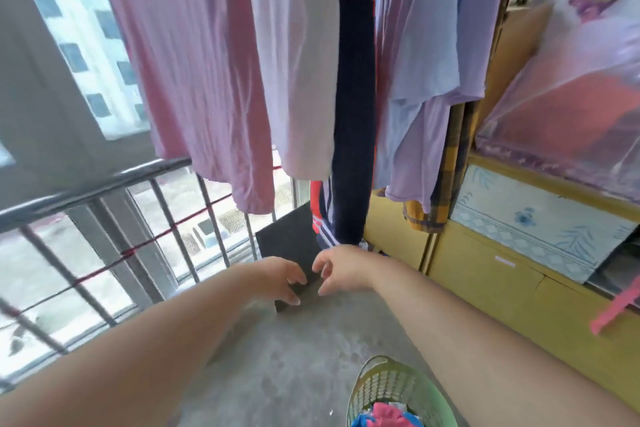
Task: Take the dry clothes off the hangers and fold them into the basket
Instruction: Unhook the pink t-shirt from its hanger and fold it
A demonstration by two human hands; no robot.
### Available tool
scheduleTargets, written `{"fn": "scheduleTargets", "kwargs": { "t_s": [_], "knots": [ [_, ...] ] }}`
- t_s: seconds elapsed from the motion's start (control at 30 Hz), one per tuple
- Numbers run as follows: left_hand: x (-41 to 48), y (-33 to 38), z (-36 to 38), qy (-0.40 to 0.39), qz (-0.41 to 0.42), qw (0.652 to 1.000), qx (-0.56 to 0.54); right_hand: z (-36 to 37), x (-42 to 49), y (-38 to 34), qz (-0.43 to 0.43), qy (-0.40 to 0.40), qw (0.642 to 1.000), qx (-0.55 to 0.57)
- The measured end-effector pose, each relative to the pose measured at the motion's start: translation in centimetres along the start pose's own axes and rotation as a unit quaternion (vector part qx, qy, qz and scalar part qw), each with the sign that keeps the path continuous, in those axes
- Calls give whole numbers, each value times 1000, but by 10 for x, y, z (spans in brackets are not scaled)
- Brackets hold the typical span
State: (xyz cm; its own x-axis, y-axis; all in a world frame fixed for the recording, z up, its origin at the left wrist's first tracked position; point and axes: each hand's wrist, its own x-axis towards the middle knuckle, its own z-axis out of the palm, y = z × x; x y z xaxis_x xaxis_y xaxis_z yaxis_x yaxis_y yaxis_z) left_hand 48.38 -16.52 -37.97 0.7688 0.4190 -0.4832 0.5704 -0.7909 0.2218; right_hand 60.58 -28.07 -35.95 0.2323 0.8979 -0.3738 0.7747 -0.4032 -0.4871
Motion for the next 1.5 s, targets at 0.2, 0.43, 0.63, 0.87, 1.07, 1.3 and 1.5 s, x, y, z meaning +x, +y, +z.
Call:
{"fn": "scheduleTargets", "kwargs": {
  "t_s": [0.2, 0.43, 0.63, 0.87, 1.07, 1.3, 1.5],
  "knots": [
    [-58, -63, -48, 53, -13, 998, -15, -22, 0, -86, -49, 5, 999, -20],
    [-115, -124, -118, 210, -10, 975, -75, -53, -14, -174, -122, -29, 990, -66],
    [-157, -129, -195, 427, 19, 898, -104, -104, -41, -240, -209, 200, 955, -61],
    [-186, -87, -276, 560, 145, 810, -100, -180, -67, -275, -239, 603, 719, -250],
    [-176, -39, -321, 588, 177, 786, -70, -224, -114, -300, -147, 671, 623, -376],
    [-193, 5, -361, 702, 219, 658, -161, -274, -142, -321, -9, 683, 663, -307],
    [-205, 22, -384, 683, 197, 683, -169, -276, -137, -316, -72, 671, 704, -220]
  ]
}}
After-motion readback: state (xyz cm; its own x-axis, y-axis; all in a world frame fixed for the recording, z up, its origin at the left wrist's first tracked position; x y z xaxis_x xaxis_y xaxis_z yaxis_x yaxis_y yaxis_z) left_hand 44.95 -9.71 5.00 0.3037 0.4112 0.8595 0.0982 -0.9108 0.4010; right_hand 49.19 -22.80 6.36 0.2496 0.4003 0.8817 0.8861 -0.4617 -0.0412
